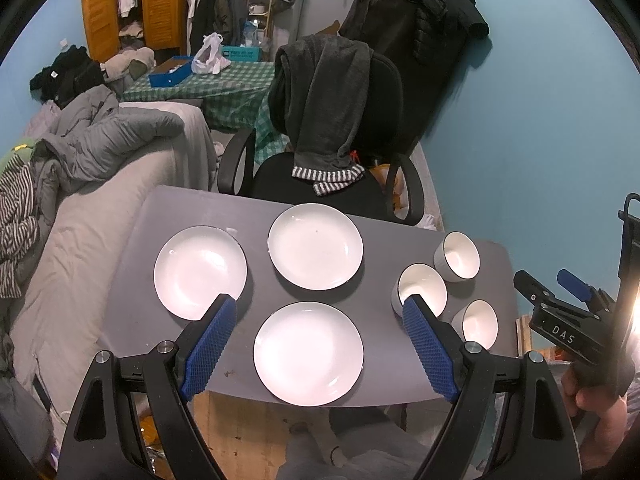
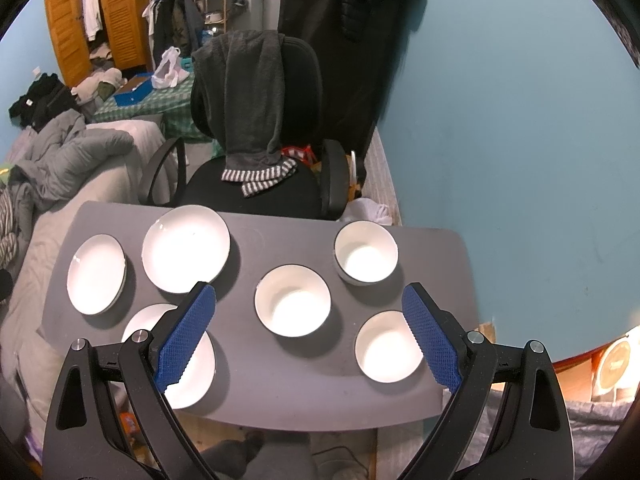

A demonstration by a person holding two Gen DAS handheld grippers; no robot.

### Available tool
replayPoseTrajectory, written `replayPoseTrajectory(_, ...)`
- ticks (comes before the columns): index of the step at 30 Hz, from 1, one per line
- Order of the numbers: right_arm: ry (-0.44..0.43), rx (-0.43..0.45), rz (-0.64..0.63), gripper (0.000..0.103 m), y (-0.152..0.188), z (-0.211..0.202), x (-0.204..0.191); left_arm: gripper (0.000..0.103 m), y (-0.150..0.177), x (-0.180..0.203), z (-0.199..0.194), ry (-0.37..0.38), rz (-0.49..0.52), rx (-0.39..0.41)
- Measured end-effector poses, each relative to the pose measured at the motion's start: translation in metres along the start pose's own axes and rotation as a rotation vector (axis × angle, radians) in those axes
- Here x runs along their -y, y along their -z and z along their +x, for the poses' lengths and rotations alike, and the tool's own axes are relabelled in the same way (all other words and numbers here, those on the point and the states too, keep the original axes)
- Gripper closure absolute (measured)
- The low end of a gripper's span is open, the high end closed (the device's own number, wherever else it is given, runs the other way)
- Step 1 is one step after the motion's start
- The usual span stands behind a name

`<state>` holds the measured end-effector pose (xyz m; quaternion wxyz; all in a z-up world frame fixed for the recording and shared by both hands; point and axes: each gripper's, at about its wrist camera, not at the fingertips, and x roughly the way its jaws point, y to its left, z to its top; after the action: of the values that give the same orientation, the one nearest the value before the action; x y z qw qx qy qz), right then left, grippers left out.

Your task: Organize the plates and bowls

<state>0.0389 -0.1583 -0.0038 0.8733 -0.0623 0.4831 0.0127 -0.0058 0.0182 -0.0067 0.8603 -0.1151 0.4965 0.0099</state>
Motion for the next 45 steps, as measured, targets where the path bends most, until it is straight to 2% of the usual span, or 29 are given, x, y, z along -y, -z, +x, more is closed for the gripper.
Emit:
replayPoseTrajectory(22, -0.006, -0.004, -0.003, 0.01, 0.0, 0.0, -0.004, 0.017, 0.0, 0.001, 0.0, 0.01, -0.014, -0.004)
replayPoseTrajectory(33, -0.007, -0.011, -0.006, 0.01, 0.003, 0.005, -0.005, 0.017, 0.004, -0.013, -0.005, 0.017, -0.031, -0.002)
replayPoseTrajectory(45, -0.037, -0.04, -0.04, 0.01, 0.002, 0.019, -0.016, 0.017, 0.016, -0.039, 0.009, -0.001, -0.072, -0.031)
